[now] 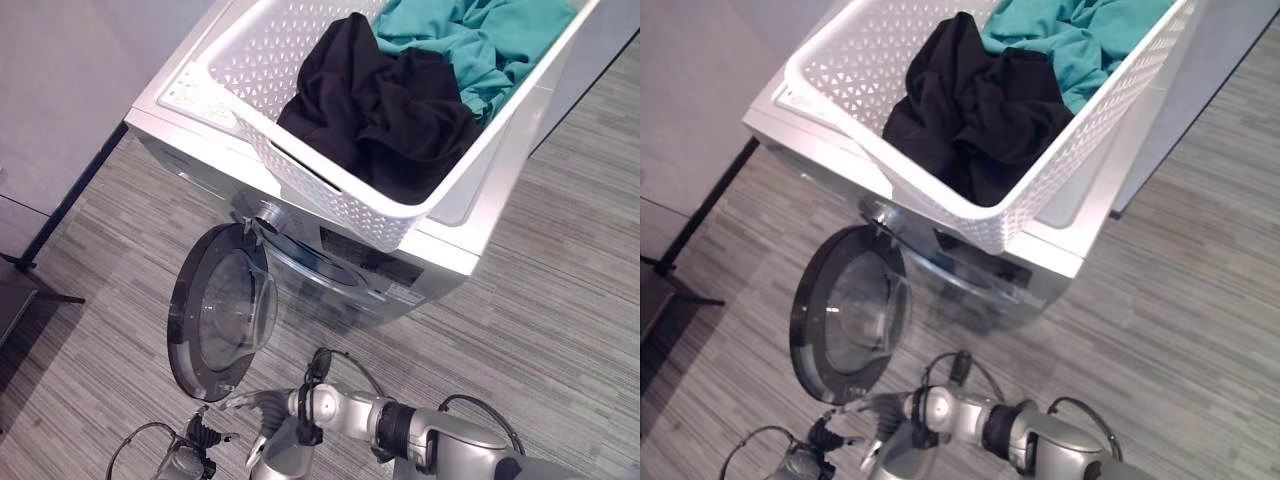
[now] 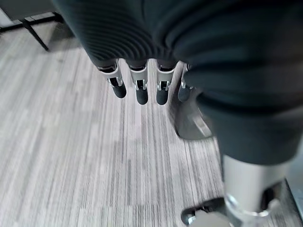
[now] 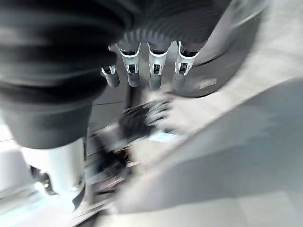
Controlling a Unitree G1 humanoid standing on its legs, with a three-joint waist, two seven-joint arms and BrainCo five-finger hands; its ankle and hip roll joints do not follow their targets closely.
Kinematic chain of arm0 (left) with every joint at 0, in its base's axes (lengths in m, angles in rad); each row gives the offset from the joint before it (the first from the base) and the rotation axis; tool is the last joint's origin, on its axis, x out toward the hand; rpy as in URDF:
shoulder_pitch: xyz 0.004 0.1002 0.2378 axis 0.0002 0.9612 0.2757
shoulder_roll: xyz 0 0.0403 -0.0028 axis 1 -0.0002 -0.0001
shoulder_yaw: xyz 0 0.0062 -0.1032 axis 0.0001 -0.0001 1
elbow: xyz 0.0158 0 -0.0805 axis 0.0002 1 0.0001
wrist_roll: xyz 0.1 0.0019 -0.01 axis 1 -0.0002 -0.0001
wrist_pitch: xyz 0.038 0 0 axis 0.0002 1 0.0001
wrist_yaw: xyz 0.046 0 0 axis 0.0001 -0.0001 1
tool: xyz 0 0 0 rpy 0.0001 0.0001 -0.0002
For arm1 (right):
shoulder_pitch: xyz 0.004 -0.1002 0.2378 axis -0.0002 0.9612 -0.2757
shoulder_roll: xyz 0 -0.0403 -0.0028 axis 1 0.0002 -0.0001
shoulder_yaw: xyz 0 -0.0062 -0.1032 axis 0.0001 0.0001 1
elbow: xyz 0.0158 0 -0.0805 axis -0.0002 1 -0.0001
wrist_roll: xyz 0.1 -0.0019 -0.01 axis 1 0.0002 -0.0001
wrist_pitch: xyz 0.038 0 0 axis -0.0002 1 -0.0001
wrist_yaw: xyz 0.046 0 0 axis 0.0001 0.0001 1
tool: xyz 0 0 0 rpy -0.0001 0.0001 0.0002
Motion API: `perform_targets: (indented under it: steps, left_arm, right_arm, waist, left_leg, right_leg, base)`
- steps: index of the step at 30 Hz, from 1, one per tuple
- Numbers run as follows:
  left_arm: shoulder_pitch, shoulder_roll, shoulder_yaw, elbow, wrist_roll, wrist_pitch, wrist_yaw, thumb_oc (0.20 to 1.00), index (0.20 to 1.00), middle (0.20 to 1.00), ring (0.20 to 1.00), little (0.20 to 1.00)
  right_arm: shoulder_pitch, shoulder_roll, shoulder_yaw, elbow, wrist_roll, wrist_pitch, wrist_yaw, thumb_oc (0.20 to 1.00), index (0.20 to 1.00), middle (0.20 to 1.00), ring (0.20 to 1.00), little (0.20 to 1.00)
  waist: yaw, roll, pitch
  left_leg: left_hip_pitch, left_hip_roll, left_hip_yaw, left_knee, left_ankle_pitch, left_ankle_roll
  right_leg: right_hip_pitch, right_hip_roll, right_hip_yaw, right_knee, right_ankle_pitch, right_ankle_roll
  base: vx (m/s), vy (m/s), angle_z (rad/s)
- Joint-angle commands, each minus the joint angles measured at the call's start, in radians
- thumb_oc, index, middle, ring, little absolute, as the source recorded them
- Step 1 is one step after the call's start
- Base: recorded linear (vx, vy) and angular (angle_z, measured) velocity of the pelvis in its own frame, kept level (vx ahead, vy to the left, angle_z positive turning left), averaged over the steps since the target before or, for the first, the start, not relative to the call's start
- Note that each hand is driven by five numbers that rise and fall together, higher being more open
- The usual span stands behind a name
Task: Grab the laundry basket,head to the washer,open it,put in the laundry and shut it.
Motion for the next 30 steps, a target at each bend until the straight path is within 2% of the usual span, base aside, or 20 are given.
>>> perform_targets:
  steps: [1, 2, 4, 6, 7, 8, 9, 10, 11, 12, 13, 14, 15, 17, 18, 20, 21, 24, 28, 30]
  left_arm:
    - [-0.004, 0.033, 0.038, 0.057, 0.008, 0.002, 0.011, 1.0, 1.0, 1.0, 1.0, 1.0]
    - [0.036, 0.05, 0.078, 0.112, 0.037, 0.005, 0.012, 1.0, 1.0, 1.0, 1.0, 1.0]
    - [0.065, 0.055, 0.088, 0.14, 0.054, 0.007, 0.016, 1.0, 1.0, 1.0, 1.0, 1.0]
    - [0.073, 0.076, 0.159, 0.166, 0.022, 0.02, 0.029, 1.0, 1.0, 1.0, 1.0, 1.0]
    - [0.101, 0.123, 0.215, 0.151, 0.008, 0.01, 0.035, 1.0, 1.0, 1.0, 1.0, 1.0]
    - [0.119, 0.138, 0.225, 0.122, 0.017, 0.014, 0.075, 1.0, 1.0, 1.0, 1.0, 1.0]
    - [0.132, 0.152, 0.249, 0.087, 0.012, -0.01, 0.067, 1.0, 1.0, 1.0, 1.0, 1.0]
    - [0.129, 0.161, 0.258, 0.038, 0.001, -0.034, 0.083, 1.0, 1.0, 1.0, 1.0, 1.0]
    - [0.13, 0.163, 0.254, 0.024, 0.0, -0.033, 0.075, 1.0, 1.0, 1.0, 1.0, 1.0]
    - [0.121, 0.155, 0.236, 0.014, 0.004, -0.034, 0.072, 1.0, 1.0, 1.0, 1.0, 1.0]
    - [0.112, 0.137, 0.213, 0.003, 0.004, -0.039, 0.069, 1.0, 1.0, 1.0, 1.0, 1.0]
    - [0.112, 0.137, 0.213, 0.004, 0.003, -0.039, 0.07, 1.0, 1.0, 1.0, 1.0, 1.0]
    - [0.08, 0.202, 0.216, -0.085, -0.051, -0.045, -0.013, 1.0, 1.0, 1.0, 1.0, 1.0]
    - [-0.043, 0.165, 0.132, -0.07, -0.008, -0.023, 0.01, 1.0, 1.0, 1.0, 1.0, 1.0]
    - [-0.048, 0.162, 0.13, -0.066, -0.008, -0.025, 0.011, 1.0, 1.0, 1.0, 1.0, 1.0]
    - [-0.101, 0.116, 0.088, -0.08, 0.006, -0.015, 0.01, 1.0, 1.0, 1.0, 1.0, 1.0]
    - [-0.106, 0.083, 0.079, -0.125, 0.012, -0.012, 0.006, 1.0, 1.0, 1.0, 1.0, 1.0]
    - [-0.096, 0.05, 0.055, -0.141, 0.033, -0.005, -0.028, 1.0, 1.0, 1.0, 1.0, 1.0]
    - [-0.091, -0.009, 0.049, -0.041, 0.048, 0.0, -0.066, 1.0, 1.0, 1.0, 1.0, 1.0]
    - [-0.092, -0.033, 0.049, 0.012, 0.054, 0.006, -0.078, 1.0, 1.0, 1.0, 1.0, 1.0]
  right_arm:
    - [-0.109, 0.145, -0.047, 0.052, -0.014, -0.054, -0.023, 1.0, 1.0, 1.0, 1.0, 1.0]
    - [-0.11, 0.135, -0.074, 0.054, -0.019, -0.044, -0.022, 1.0, 1.0, 1.0, 1.0, 1.0]
    - [-0.114, 0.141, -0.083, 0.076, -0.012, -0.05, -0.032, 1.0, 1.0, 1.0, 1.0, 1.0]
    - [-0.108, 0.145, -0.1, 0.086, -0.015, -0.054, -0.057, 1.0, 1.0, 1.0, 1.0, 1.0]
    - [-0.108, 0.138, -0.111, 0.097, -0.015, -0.056, -0.062, 1.0, 1.0, 1.0, 1.0, 1.0]
    - [-0.097, 0.116, -0.102, 0.063, 0.001, -0.065, -0.064, 1.0, 1.0, 1.0, 1.0, 1.0]
    - [-0.087, 0.114, -0.122, 0.055, -0.007, -0.056, -0.06, 1.0, 1.0, 1.0, 1.0, 1.0]
    - [-0.069, 0.121, -0.134, 0.068, 0.012, -0.058, -0.062, 1.0, 1.0, 1.0, 1.0, 1.0]
    - [-0.061, 0.121, -0.136, 0.069, 0.011, -0.057, -0.063, 1.0, 1.0, 1.0, 1.0, 1.0]
    - [-0.049, 0.124, -0.141, 0.077, 0.019, -0.054, -0.064, 1.0, 1.0, 1.0, 1.0, 1.0]
    - [-0.035, 0.124, -0.148, 0.096, 0.022, -0.054, -0.068, 1.0, 1.0, 1.0, 1.0, 1.0]
    - [-0.033, 0.124, -0.147, 0.097, 0.022, -0.054, -0.068, 1.0, 1.0, 1.0, 1.0, 1.0]
    - [-0.027, 0.091, -0.16, 0.07, 0.035, -0.047, -0.054, 1.0, 1.0, 1.0, 1.0, 1.0]
    - [0.03, 0.071, -0.161, 0.063, 0.005, -0.039, -0.046, 1.0, 1.0, 1.0, 1.0, 1.0]
    - [0.03, 0.068, -0.162, 0.062, 0.005, -0.038, -0.047, 1.0, 1.0, 1.0, 1.0, 1.0]
    - [0.054, 0.036, -0.181, 0.057, -0.002, -0.033, -0.041, 1.0, 1.0, 1.0, 1.0, 1.0]
    - [0.075, -0.03, -0.242, 0.053, -0.006, -0.031, -0.057, 1.0, 1.0, 1.0, 1.0, 1.0]
    - [0.147, -0.139, -0.337, 0.046, -0.009, -0.02, -0.054, 1.0, 1.0, 1.0, 1.0, 1.0]
    - [0.248, -0.241, -0.515, 0.153, 0.002, -0.02, -0.104, 1.0, 1.0, 1.0, 1.0, 1.0]
    - [0.288, -0.262, -0.589, 0.208, -0.009, -0.019, -0.137, 1.0, 1.0, 1.0, 1.0, 1.0]
  waist:
    - [0.022, -0.064, 0.057]
    - [0.018, -0.058, 0.052]
    - [0.021, -0.055, 0.047]
    - [0.028, -0.044, 0.035]
    - [0.043, -0.04, 0.029]
    - [0.043, -0.033, 0.025]
    - [0.043, -0.025, 0.024]
    - [0.044, -0.014, 0.024]
    - [0.036, -0.017, 0.02]
    - [0.03, -0.009, 0.019]
    - [0.022, -0.009, 0.016]
    - [0.02, -0.015, 0.014]
    - [0.009, -0.01, 0.008]
    - [-0.065, -0.016, -0.004]
    - [-0.062, -0.015, -0.002]
    - [-0.101, -0.017, -0.01]
    - [-0.138, -0.021, -0.018]
    - [-0.19, -0.02, -0.036]
    - [-0.267, -0.016, -0.078]
    - [-0.292, -0.015, -0.098]
  left_leg:
    - [-0.019, -0.098, 0.037, -0.073, 0.065, 0.01]
    - [-0.019, -0.092, 0.042, -0.074, 0.069, 0.007]
    - [-0.019, -0.091, 0.044, -0.075, 0.073, 0.005]
    - [-0.021, -0.091, 0.046, -0.084, 0.082, -0.001]
    - [-0.012, -0.096, 0.036, -0.084, 0.059, -0.009]
    - [-0.014, -0.096, 0.036, -0.084, 0.06, -0.011]
    - [-0.014, -0.096, 0.038, -0.084, 0.061, -0.013]
    - [-0.021, -0.094, 0.045, -0.084, 0.085, -0.006]
    - [-0.006, -0.094, 0.041, -0.084, 0.06, -0.013]
    - [-0.013, -0.091, 0.049, -0.084, 0.083, -0.004]
    - [-0.008, -0.089, 0.051, -0.084, 0.083, -0.002]
    - [0.002, -0.091, 0.045, -0.084, 0.058, -0.011]
    - [0.008, -0.091, 0.049, -0.084, 0.057, -0.008]
    - [0.022, -0.085, 0.075, -0.084, 0.046, -0.005]
    - [0.023, -0.085, 0.076, -0.084, 0.045, -0.004]
    - [0.021, -0.08, 0.098, -0.084, 0.059, 0.009]
    - [0.034, -0.078, 0.115, -0.084, 0.052, 0.014]
    - [0.074, -0.072, 0.159, -0.084, 0.033, 0.024]
    - [0.131, -0.062, 0.215, -0.084, 0.009, 0.033]
    - [0.157, -0.058, 0.231, -0.084, 0.0, 0.034]
  right_leg:
    - [0.22, 0.001, 0.114, -0.391, 0.264, 0.138]
    - [0.217, 0.005, 0.119, -0.396, 0.268, 0.138]
    - [0.217, 0.006, 0.119, -0.398, 0.268, 0.139]
    - [0.215, 0.006, 0.113, -0.404, 0.273, 0.139]
    - [0.229, 0.002, 0.113, -0.409, 0.255, 0.147]
    - [0.229, 0.002, 0.109, -0.41, 0.257, 0.149]
    - [0.229, 0.002, 0.106, -0.41, 0.257, 0.15]
    - [0.223, 0.001, 0.09, -0.409, 0.275, 0.144]
    - [0.233, 0.0, 0.101, -0.409, 0.257, 0.152]
    - [0.225, 0.0, 0.092, -0.407, 0.274, 0.145]
    - [0.227, -0.001, 0.092, -0.404, 0.273, 0.145]
    - [0.237, -0.002, 0.104, -0.405, 0.255, 0.153]
    - [0.239, -0.006, 0.108, -0.402, 0.256, 0.155]
    - [0.233, -0.014, 0.135, -0.383, 0.258, 0.159]
    - [0.232, -0.014, 0.136, -0.382, 0.257, 0.16]
    - [0.22, -0.016, 0.147, -0.38, 0.283, 0.156]
    - [0.218, -0.02, 0.164, -0.377, 0.294, 0.161]
    - [0.231, -0.027, 0.188, -0.384, 0.313, 0.175]
    - [0.248, -0.034, 0.23, -0.393, 0.336, 0.187]
    - [0.261, -0.034, 0.243, -0.394, 0.334, 0.187]
  base:
    - [-0.14, 0.037, -0.07]
    - [-0.12, 0.041, -0.04]
    - [-0.04, 0.008, -0.01]
    - [0.01, -0.021, -0.03]
    - [0.07, -0.047, 0.02]
    - [0.07, -0.046, 0.0]
    - [-0.08, 0.016, 0.02]
    - [0.01, 0.003, 0.06]
    - [-0.06, 0.051, 0.1]
    - [0.02, 0.036, 0.09]
    - [0.02, 0.024, 0.03]
    - [0.11, 0.012, 0.0]
    - [0.13, 0.065, -0.06]
    - [0.05, 0.14, 0.06]
    - [-0.05, 0.122, -0.02]
    - [-0.03, 0.122, -0.64]
    - [0.06, 0.126, -0.72]
    - [0.07, 0.112, -0.54]
    - [0.1, 0.086, -0.47]
    - [0.1, 0.033, -0.38]
